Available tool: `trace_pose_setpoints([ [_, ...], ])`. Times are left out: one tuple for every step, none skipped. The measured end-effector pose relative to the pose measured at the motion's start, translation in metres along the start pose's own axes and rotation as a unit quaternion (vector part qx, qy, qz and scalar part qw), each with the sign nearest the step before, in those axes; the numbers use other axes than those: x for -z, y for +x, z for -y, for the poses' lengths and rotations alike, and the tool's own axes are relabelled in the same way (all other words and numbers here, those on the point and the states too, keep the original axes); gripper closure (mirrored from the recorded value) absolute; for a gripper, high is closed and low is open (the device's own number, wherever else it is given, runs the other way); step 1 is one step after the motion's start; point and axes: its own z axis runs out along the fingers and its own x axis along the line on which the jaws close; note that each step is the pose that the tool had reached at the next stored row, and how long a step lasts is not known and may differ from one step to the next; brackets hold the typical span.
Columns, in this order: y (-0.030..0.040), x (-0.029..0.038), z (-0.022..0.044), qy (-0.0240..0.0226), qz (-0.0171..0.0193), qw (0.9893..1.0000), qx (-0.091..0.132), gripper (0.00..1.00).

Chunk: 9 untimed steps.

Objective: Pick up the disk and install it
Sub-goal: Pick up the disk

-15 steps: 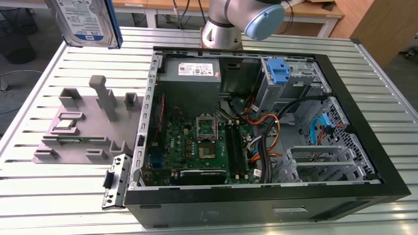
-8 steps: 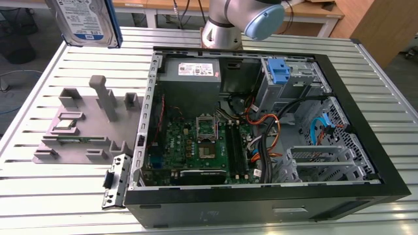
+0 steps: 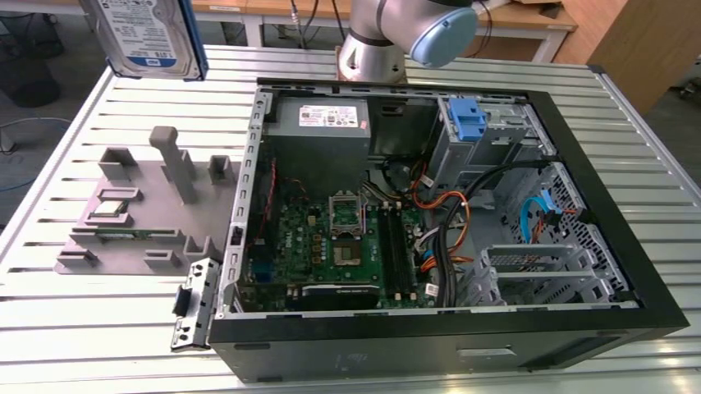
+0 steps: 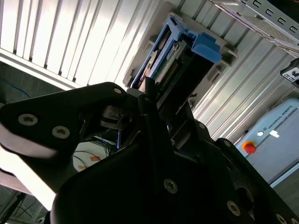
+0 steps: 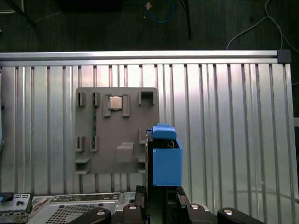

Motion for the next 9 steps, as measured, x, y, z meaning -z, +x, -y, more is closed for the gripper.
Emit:
trace_pose_setpoints([
  [0.0,0.0,0.0002,0.0,0.0,1.0,0.0,0.65],
  [0.0,0.0,0.0004,0.0,0.0,1.0,0.0,0.65],
  [0.0,0.0,0.0005,0.0,0.0,1.0,0.0,0.65],
  [0.0,0.0,0.0008,0.0,0.0,1.0,0.0,0.65],
  [-0.0001,0.0,0.0012,0.0,0.0,1.0,0.0,0.65],
  [-0.0001,0.0,0.0016,0.0,0.0,1.0,0.0,0.65],
  [-0.0001,0.0,0.002,0.0,0.0,1.0,0.0,0.65],
  [-0.0001,0.0001,0.0023,0.0,0.0,1.0,0.0,0.65],
  [-0.0001,0.0001,0.0026,0.0,0.0,1.0,0.0,0.65],
])
